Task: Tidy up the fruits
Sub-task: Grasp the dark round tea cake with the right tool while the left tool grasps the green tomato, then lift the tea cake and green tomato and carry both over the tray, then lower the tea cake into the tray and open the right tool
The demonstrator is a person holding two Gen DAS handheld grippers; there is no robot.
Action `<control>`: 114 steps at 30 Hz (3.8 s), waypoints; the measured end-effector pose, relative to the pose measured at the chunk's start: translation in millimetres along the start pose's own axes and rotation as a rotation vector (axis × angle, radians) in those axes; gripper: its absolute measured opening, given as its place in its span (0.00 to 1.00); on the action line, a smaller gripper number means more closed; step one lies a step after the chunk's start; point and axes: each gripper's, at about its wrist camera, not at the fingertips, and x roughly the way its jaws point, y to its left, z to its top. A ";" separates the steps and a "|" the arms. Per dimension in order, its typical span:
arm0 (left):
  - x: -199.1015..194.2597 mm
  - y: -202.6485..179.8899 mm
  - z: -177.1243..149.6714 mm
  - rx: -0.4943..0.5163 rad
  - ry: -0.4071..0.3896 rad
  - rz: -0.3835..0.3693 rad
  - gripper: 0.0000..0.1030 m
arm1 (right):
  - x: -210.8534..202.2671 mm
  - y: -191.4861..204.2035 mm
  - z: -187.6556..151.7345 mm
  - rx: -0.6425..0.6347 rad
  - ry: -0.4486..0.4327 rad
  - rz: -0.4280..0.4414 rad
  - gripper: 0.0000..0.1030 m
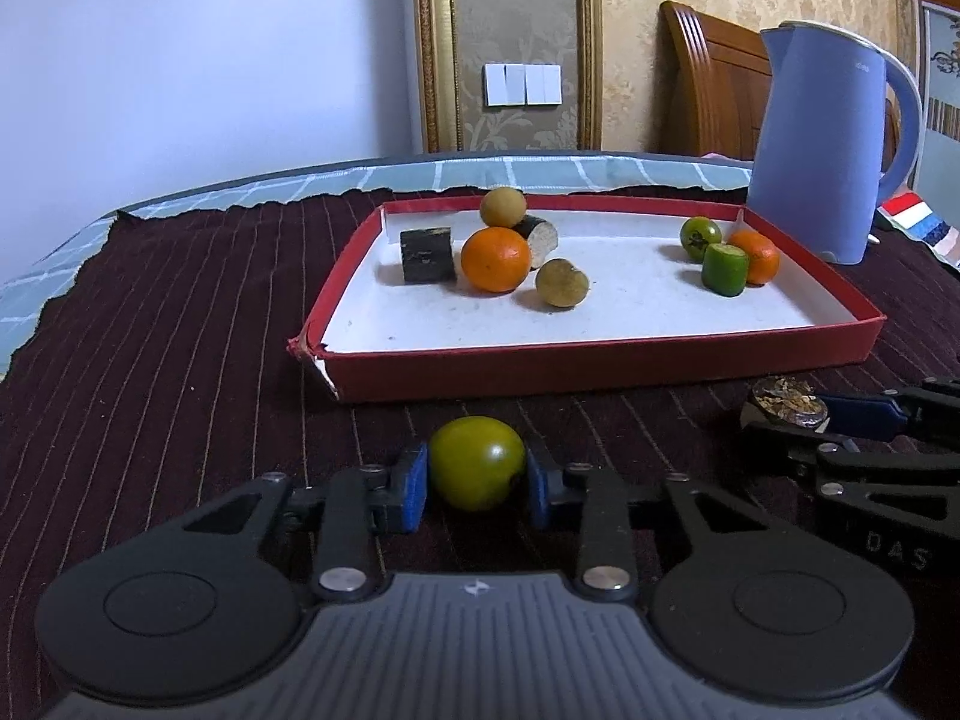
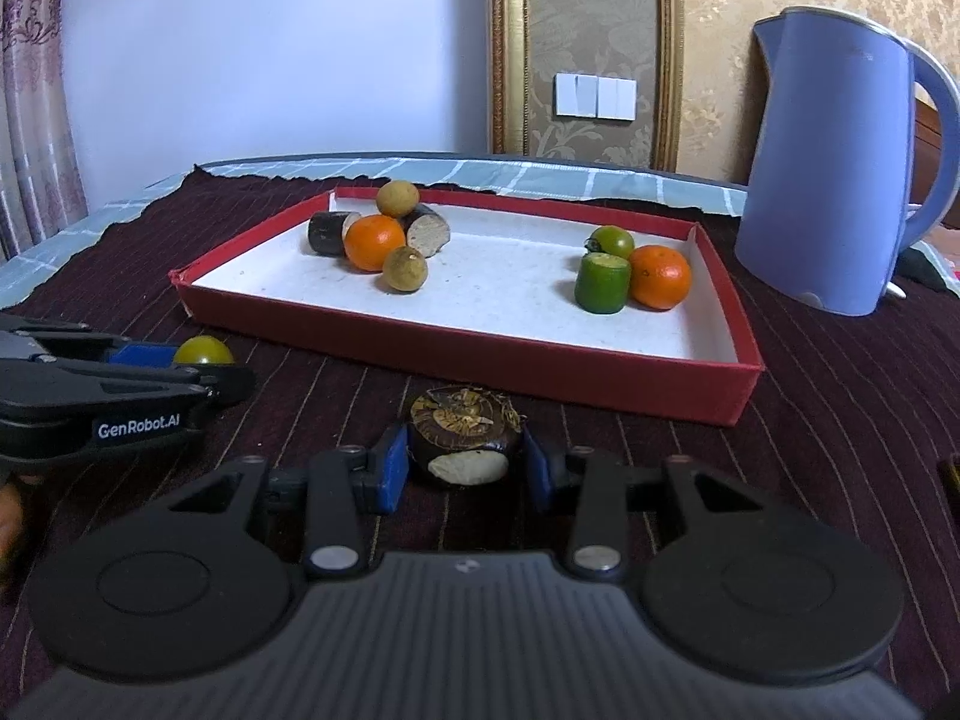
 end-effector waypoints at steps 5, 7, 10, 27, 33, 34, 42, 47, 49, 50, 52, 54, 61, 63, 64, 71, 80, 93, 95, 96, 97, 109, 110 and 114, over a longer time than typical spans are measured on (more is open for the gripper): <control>-11.4 -14.5 3.7 0.026 -0.039 0.051 0.31 | -8.9 -1.5 -0.2 0.010 -0.015 -0.013 0.37; -14.6 -19.0 4.7 0.030 -0.051 0.060 0.31 | -12.7 -1.3 -0.3 0.006 -0.020 -0.020 0.37; -14.0 -21.7 4.6 0.023 -0.039 0.056 0.31 | -17.9 -1.9 -0.8 0.001 -0.027 -0.029 0.37; -12.4 -36.5 28.8 0.053 -0.086 0.097 0.31 | -28.7 -5.2 16.2 0.017 -0.096 -0.059 0.37; -7.0 -38.9 40.0 0.050 -0.093 0.106 0.31 | -28.0 -4.6 26.7 0.008 -0.111 -0.060 0.37; -6.6 -39.1 41.1 0.051 -0.094 0.108 0.31 | -28.2 -4.5 28.1 0.006 -0.114 -0.062 0.37; 5.7 -40.8 51.9 0.048 -0.089 0.127 0.31 | -22.2 -5.5 37.3 0.004 -0.117 -0.062 0.37; 14.9 -39.7 56.5 0.044 -0.075 0.133 0.31 | -16.2 -8.6 44.2 0.005 -0.115 -0.068 0.37; 19.2 -39.5 58.2 0.043 -0.069 0.136 0.31 | -14.3 -8.9 46.7 0.005 -0.115 -0.071 0.37; 21.1 -39.5 58.9 0.044 -0.065 0.138 0.31 | -13.5 -9.1 47.8 0.004 -0.115 -0.073 0.37; 25.2 -38.7 60.4 0.041 -0.058 0.143 0.31 | -11.0 -9.2 50.2 0.001 -0.113 -0.072 0.37; 28.1 -37.9 62.1 0.037 -0.052 0.145 0.31 | -9.3 -10.0 51.7 -0.003 -0.112 -0.072 0.37; 37.0 -37.2 68.2 0.041 -0.042 0.153 0.31 | -2.6 -11.9 57.6 -0.010 -0.107 -0.074 0.37; 39.8 -37.9 70.1 0.041 -0.035 0.151 0.31 | 0.4 -12.8 59.4 -0.009 -0.103 -0.075 0.37; 41.6 -38.6 71.4 0.041 -0.031 0.150 0.31 | 2.0 -12.8 60.3 -0.009 -0.101 -0.075 0.37; 53.1 -43.4 83.9 0.051 -0.036 0.168 0.31 | 13.0 -18.2 71.4 -0.013 -0.097 -0.091 0.37; 73.3 -43.8 99.3 0.032 -0.024 0.188 0.31 | 32.6 -27.6 83.6 0.008 -0.087 -0.109 0.37; 96.1 -42.4 101.7 0.023 -0.028 0.212 0.31 | 60.4 -44.4 94.0 0.066 -0.083 -0.136 0.37; 97.0 -42.7 102.4 0.027 -0.030 0.212 0.31 | 63.8 -46.1 93.1 0.071 -0.077 -0.136 0.37; 97.5 -42.5 102.8 0.024 -0.029 0.208 0.31 | 65.0 -46.5 92.6 0.072 -0.075 -0.137 0.37; 97.9 -42.4 103.6 0.023 -0.030 0.206 0.31 | 66.4 -46.8 92.3 0.073 -0.073 -0.139 0.37; 102.1 -50.9 112.5 0.023 -0.076 0.161 0.31 | 77.9 -55.0 98.5 0.084 -0.089 -0.209 0.37; 103.1 -52.0 112.7 0.022 -0.077 0.156 0.31 | 79.2 -56.6 98.5 0.088 -0.089 -0.216 0.37; 106.8 -56.1 111.5 0.032 -0.075 0.149 0.31 | 82.8 -61.1 96.2 0.101 -0.084 -0.225 0.37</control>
